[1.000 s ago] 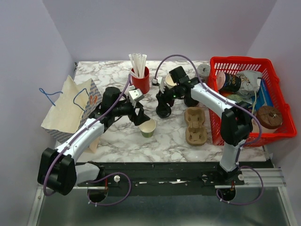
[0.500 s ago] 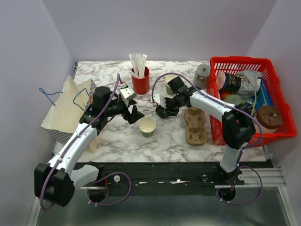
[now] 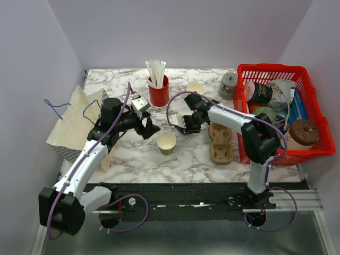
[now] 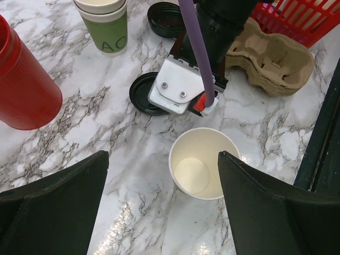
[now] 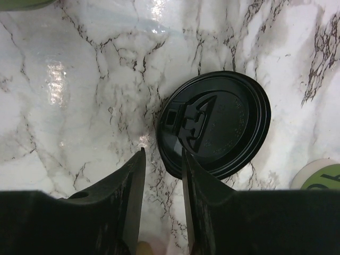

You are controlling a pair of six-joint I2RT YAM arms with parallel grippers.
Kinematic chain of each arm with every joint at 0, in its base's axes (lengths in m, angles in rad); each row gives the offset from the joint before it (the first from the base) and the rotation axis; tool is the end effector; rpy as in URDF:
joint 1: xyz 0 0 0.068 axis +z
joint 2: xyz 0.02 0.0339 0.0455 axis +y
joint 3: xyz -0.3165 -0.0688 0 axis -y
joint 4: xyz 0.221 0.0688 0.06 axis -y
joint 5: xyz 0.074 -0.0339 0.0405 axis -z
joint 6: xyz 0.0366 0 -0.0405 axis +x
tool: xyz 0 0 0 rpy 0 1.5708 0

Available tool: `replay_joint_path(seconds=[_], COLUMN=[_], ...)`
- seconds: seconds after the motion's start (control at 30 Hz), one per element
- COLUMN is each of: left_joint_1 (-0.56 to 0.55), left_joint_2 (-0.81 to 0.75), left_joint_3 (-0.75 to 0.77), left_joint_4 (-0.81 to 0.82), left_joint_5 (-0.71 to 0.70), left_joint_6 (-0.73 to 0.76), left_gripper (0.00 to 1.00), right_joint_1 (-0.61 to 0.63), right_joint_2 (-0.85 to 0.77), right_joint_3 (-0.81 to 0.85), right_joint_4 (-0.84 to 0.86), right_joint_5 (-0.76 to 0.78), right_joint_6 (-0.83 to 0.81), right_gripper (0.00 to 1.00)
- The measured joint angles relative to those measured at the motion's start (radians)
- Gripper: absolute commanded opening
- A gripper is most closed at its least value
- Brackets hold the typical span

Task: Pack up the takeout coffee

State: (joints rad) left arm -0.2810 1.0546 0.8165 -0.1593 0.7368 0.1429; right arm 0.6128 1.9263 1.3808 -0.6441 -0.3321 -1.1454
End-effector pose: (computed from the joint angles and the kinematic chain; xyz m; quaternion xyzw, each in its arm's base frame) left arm 0.1718 -0.0752 0.3558 0.3583 0.7176 -0.3348 0.4945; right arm 0.3127 0.2344 0.2460 -0.7658 0.5936 0.1074 0.2230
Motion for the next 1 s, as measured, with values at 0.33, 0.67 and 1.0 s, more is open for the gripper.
replay_joint_path(seconds=[0.33, 0.67, 1.0], left_joint_1=[0.011, 0.013, 0.013], left_joint_2=[0.0, 0.0, -0.003], left_joint_3=[0.0, 0.0, 0.0], left_joint_4=[0.0, 0.002, -0.008], left_joint_5=[0.0, 0.0, -0.002], left_joint_6=[-0.009, -0.013, 0.015], left_gripper=[0.91, 0.91, 0.92], right_joint_1=[0.017, 0.018, 0.016], right_joint_2=[0.029, 0.044, -0.132], right_joint_3=[0.0, -0.002, 0.041], right_joint_4=[0.022, 0.023, 0.01], right_joint_5=[0.022, 0.039, 0.014], right_joint_6=[-0.026, -0.009, 0.202], right_gripper=[0.32, 0.08, 0.01])
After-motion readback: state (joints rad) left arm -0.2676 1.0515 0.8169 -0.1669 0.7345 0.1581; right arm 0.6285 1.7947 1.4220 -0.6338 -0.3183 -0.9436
